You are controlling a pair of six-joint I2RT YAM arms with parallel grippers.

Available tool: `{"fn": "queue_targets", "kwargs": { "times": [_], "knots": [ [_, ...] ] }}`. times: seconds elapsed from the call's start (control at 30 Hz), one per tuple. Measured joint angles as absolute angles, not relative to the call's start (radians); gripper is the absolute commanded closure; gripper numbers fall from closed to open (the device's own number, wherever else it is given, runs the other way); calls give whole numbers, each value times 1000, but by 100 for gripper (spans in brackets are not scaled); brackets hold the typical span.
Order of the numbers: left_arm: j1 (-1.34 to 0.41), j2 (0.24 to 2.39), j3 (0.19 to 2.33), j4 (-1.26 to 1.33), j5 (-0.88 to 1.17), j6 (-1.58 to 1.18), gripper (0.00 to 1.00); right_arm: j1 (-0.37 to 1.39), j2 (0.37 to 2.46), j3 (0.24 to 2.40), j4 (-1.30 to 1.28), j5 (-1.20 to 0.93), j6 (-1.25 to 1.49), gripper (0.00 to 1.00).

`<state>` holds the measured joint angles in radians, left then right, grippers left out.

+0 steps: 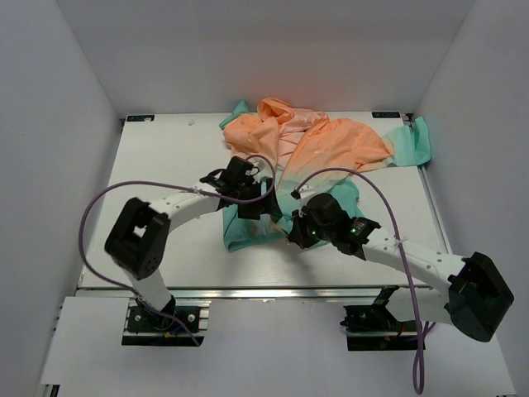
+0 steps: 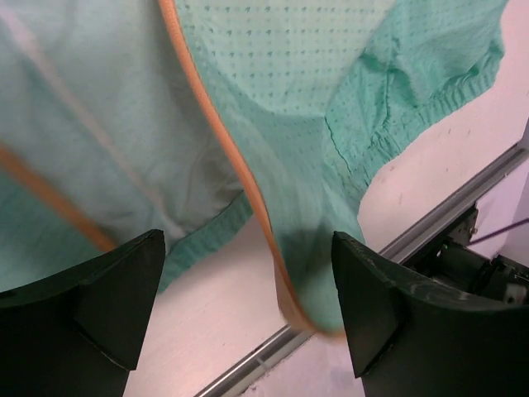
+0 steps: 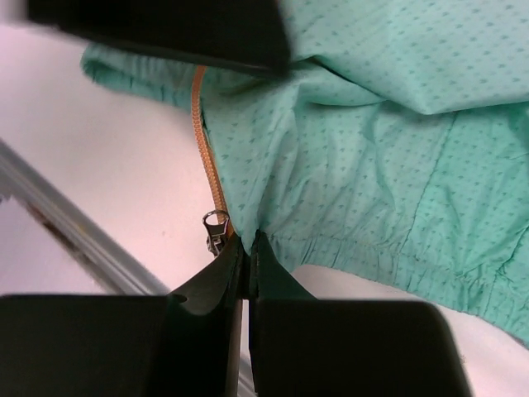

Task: Zip up the jacket

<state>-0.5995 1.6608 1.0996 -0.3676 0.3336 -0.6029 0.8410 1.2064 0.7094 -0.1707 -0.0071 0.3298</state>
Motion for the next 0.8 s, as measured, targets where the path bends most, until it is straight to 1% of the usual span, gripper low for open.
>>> {"fn": "queue_targets", "kwargs": {
  "times": [0.1,0.13,0.17,0.23,0.27,0.43,0.57,0.7,0.8],
  "knots": [
    [-622,1772,1127,-331,392,-614,23,852,1172,683,-180,-31,310,100],
    [-633,1805,1132,-316,419,-619,40,854,1165,673,-181,-37,309,100],
    [-643,1835,1136,-301,446,-628,52,855,1161,661,-183,-41,311,100],
    [-658,1884,1143,-274,495,-646,90,857,1152,634,-184,-48,317,100],
    [-665,1904,1148,-254,522,-647,100,858,1143,617,-185,-48,328,100],
    [-673,1943,1200,-174,622,-671,100,857,1060,556,-211,20,411,100],
    [-677,1943,1256,-48,707,-693,100,851,1004,536,-198,80,486,100],
    [-672,1956,1259,197,846,-779,100,823,949,503,-144,92,543,100],
    [-646,2000,1250,455,951,-912,100,783,861,481,-118,92,571,100]
  ]
}}
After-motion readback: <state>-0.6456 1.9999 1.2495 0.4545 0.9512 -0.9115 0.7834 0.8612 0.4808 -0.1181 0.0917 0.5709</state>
